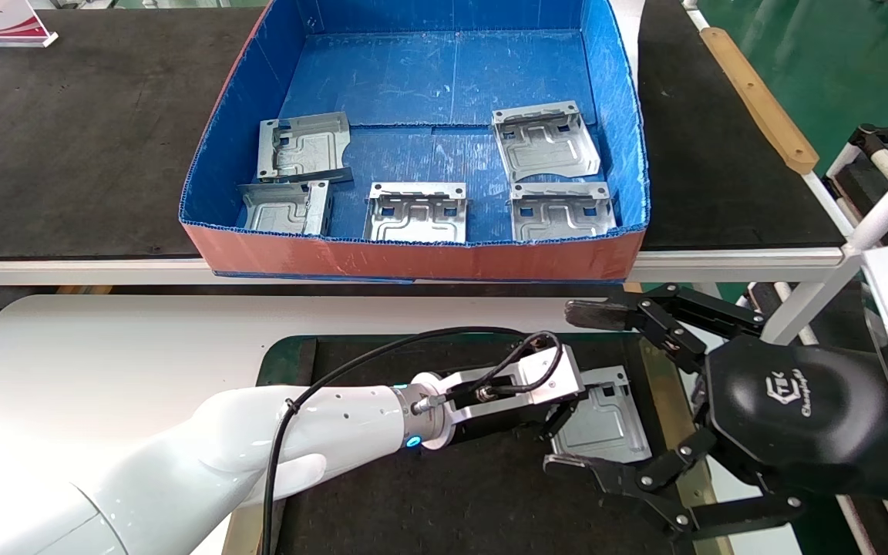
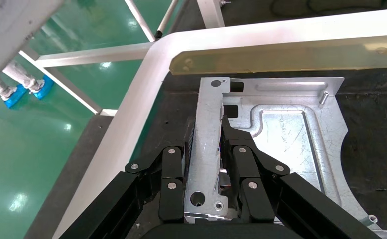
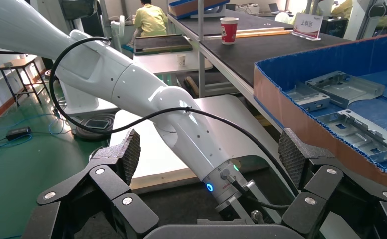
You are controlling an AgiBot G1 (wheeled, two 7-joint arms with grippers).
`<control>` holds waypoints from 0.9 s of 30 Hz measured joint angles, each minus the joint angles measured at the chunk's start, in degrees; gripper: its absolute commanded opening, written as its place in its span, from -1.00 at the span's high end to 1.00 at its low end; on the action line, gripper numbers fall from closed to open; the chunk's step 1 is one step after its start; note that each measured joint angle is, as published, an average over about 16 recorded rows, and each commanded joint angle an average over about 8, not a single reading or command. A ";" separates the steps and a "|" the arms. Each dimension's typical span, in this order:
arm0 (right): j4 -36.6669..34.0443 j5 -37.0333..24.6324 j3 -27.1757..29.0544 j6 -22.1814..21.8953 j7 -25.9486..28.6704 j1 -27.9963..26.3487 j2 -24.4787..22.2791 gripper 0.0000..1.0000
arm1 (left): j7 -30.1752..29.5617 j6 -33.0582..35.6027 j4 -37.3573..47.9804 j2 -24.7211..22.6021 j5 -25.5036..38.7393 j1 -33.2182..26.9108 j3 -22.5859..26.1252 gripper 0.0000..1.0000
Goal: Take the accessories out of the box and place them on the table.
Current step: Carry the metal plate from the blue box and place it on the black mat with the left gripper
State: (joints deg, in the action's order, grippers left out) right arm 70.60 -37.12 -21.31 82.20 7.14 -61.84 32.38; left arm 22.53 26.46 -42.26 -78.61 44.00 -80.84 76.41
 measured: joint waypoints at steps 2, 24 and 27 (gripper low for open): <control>0.00 0.00 0.00 0.00 0.00 0.00 0.00 -1.00 | 0.03 -0.34 -0.05 0.01 -0.54 -0.16 0.60 1.00; -0.02 0.01 0.01 -0.02 0.00 0.01 -0.01 -1.00 | -0.16 -1.47 0.41 0.04 -2.05 -0.68 2.69 -1.00; -0.02 0.01 0.01 -0.01 0.00 0.01 -0.01 -1.00 | -0.19 -1.31 0.31 0.12 -1.98 -0.62 2.48 -1.00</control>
State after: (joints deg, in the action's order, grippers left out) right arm 70.59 -37.11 -21.31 82.18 7.14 -61.83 32.37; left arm 22.34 25.15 -41.95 -78.49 42.02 -81.46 78.89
